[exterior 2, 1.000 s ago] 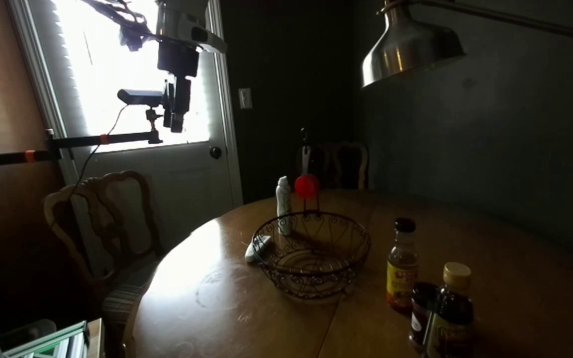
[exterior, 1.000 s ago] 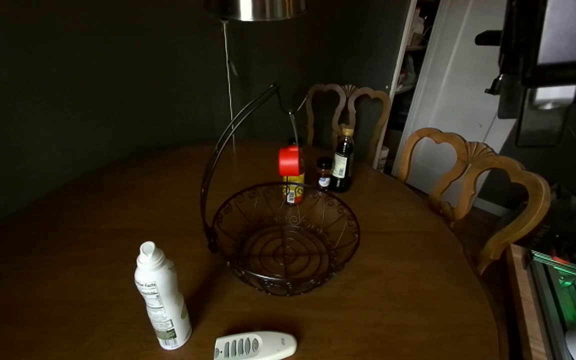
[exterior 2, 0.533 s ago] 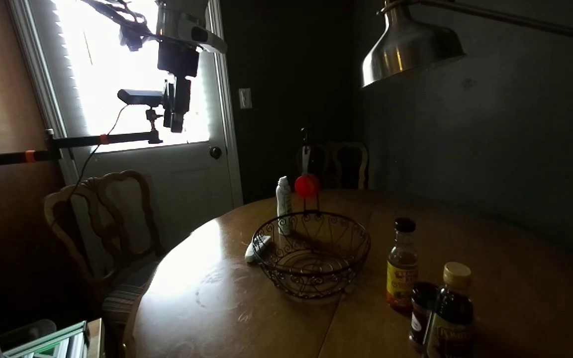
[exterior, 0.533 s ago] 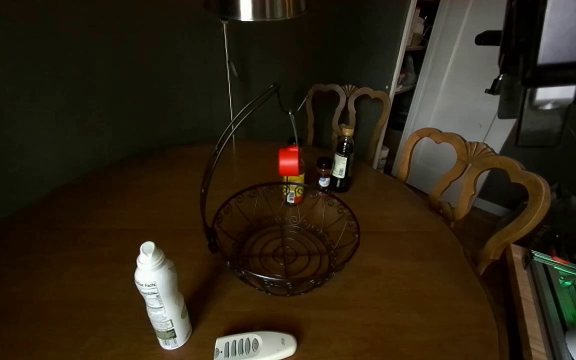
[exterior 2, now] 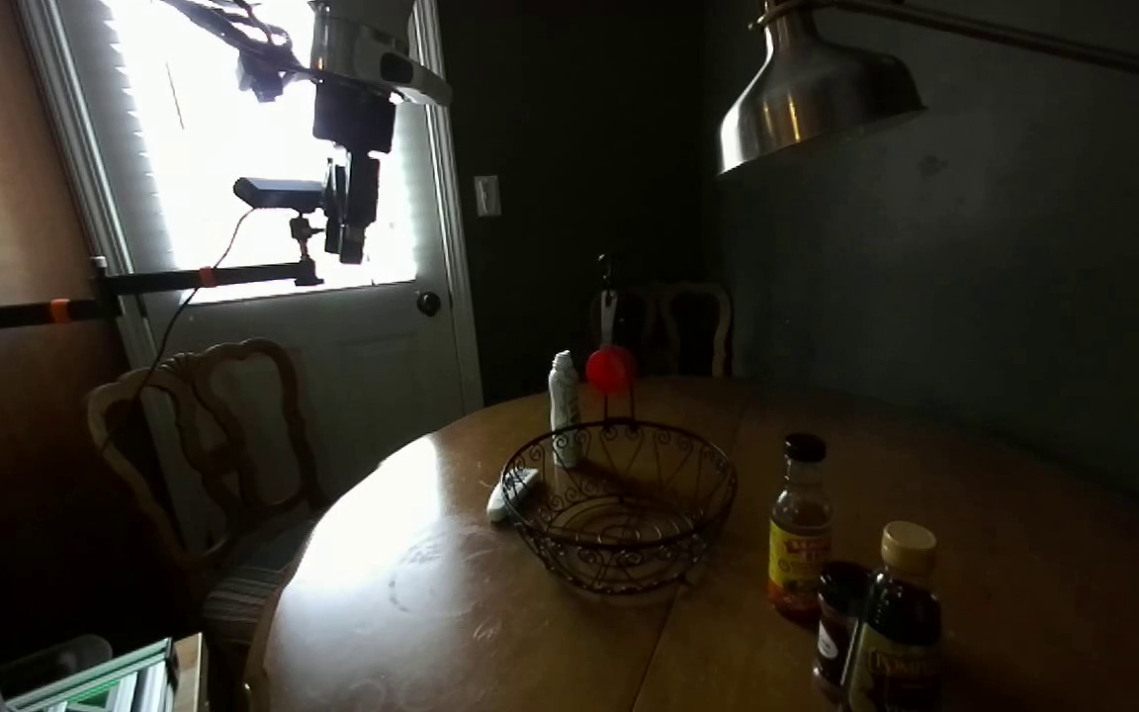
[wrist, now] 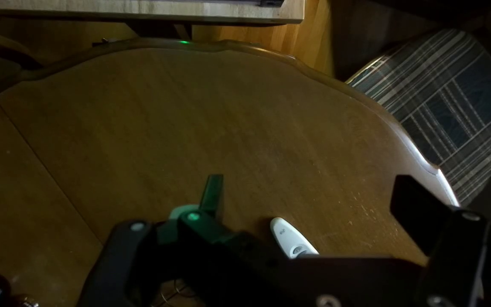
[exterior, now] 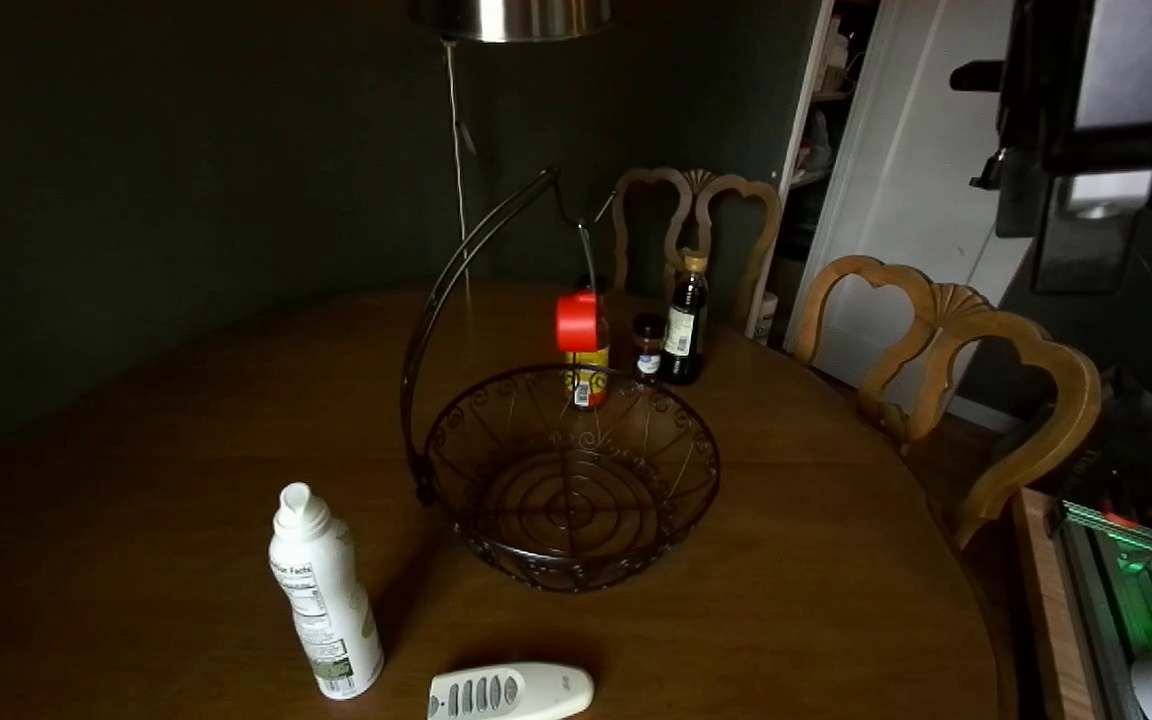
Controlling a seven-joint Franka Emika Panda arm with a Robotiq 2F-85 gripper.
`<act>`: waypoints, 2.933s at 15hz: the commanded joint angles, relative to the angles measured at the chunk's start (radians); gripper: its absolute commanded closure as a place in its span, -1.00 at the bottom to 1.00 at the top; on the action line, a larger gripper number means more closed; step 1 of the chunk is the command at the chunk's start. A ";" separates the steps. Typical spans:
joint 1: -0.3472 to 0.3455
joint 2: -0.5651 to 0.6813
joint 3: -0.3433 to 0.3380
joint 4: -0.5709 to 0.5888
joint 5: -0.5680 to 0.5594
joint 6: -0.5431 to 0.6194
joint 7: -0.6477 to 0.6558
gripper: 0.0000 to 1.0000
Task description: Move the bottle with the yellow label to the left.
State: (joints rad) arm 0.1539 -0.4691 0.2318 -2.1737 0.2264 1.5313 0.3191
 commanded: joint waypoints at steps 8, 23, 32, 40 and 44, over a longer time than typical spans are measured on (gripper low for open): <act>-0.005 0.001 0.004 0.003 0.001 -0.003 -0.001 -1.00; -0.253 -0.107 -0.246 -0.063 -0.216 0.124 -0.157 -1.00; -0.261 -0.080 -0.283 -0.051 -0.311 0.207 -0.241 -1.00; -0.219 0.083 -0.394 -0.031 -0.267 0.466 -0.562 -1.00; -0.197 0.194 -0.430 -0.032 -0.211 0.613 -0.740 -1.00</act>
State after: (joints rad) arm -0.0732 -0.3577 -0.1690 -2.2245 -0.0339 2.0800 -0.3098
